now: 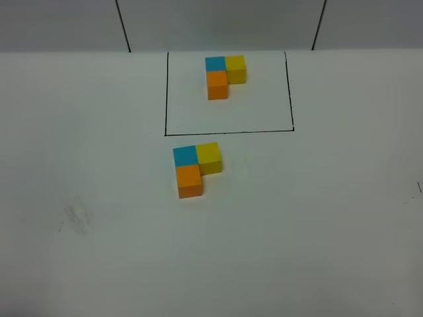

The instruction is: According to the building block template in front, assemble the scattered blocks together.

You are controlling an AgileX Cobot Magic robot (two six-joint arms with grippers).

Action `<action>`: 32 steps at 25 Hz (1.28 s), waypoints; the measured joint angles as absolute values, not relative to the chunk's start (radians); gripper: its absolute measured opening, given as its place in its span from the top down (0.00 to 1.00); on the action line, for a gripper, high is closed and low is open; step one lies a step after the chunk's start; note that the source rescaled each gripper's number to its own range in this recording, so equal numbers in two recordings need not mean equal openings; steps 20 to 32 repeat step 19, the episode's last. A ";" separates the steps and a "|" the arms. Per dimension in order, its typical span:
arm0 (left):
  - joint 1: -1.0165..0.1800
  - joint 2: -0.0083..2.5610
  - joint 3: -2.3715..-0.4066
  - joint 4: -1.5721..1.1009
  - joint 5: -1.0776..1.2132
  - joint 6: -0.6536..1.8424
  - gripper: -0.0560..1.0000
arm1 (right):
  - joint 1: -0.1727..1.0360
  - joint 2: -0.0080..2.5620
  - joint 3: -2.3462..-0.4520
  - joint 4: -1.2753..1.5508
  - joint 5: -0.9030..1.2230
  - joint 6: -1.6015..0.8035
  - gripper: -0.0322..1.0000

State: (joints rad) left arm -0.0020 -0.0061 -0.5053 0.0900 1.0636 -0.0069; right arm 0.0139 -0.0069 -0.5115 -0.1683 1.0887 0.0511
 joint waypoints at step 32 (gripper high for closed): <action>-0.002 -0.006 -0.505 0.090 1.064 -0.007 0.94 | 0.014 -0.007 -0.511 -0.166 1.089 0.051 0.97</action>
